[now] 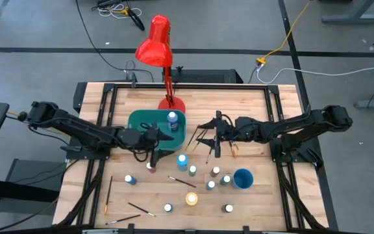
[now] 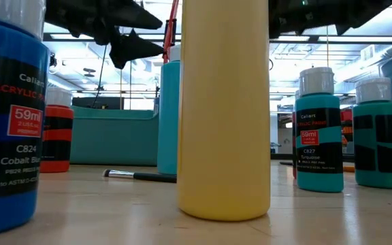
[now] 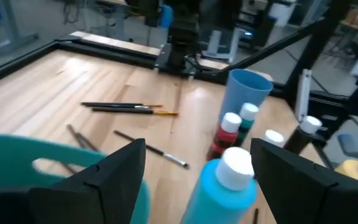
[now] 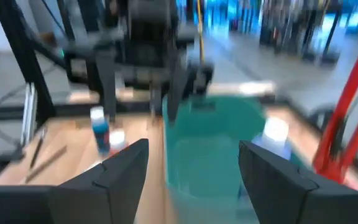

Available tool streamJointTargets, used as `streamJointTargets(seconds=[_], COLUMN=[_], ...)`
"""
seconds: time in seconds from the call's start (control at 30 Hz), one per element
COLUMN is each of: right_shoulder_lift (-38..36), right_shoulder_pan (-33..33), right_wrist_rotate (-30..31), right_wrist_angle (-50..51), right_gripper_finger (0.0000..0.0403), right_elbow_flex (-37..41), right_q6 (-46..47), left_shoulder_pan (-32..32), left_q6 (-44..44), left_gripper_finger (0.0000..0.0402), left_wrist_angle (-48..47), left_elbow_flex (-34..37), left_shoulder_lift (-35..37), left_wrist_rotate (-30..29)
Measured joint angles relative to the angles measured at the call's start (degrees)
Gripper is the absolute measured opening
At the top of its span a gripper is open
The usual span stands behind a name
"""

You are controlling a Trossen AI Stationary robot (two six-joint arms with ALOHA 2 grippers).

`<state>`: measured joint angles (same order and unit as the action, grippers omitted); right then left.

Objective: Pick & Place Paint Supplies
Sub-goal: Put the large light blue paint bottle into the green bin

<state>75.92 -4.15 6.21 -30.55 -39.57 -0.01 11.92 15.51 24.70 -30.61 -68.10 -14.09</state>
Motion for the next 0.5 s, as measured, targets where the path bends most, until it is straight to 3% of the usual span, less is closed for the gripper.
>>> streamJointTargets(seconds=[0.1, 0.2, 0.5], right_shoulder_lift=[0.02, -0.68, -2.08], right_shoulder_pan=[-0.46, -0.85, -0.82], right_wrist_rotate=[-4.6, -7.54, -5.11], right_wrist_angle=[-1.84, 1.14, 2.78], right_gripper_finger=[0.0256, 0.0256, 0.0256], right_elbow_flex=[0.0, 0.0, 0.0], right_q6=[-2.24, -0.72, -0.66], left_shoulder_pan=[0.19, 0.78, 0.79], left_q6=[-3.88, -6.03, -8.8], left_gripper_finger=[0.0293, 0.0293, 0.0293], left_wrist_angle=[1.89, 4.35, 16.09], left_elbow_flex=[0.0, -0.06, -0.09], left_shoulder_lift=[-1.31, -2.76, -12.27], left_wrist_rotate=[4.27, 4.44, 3.7])
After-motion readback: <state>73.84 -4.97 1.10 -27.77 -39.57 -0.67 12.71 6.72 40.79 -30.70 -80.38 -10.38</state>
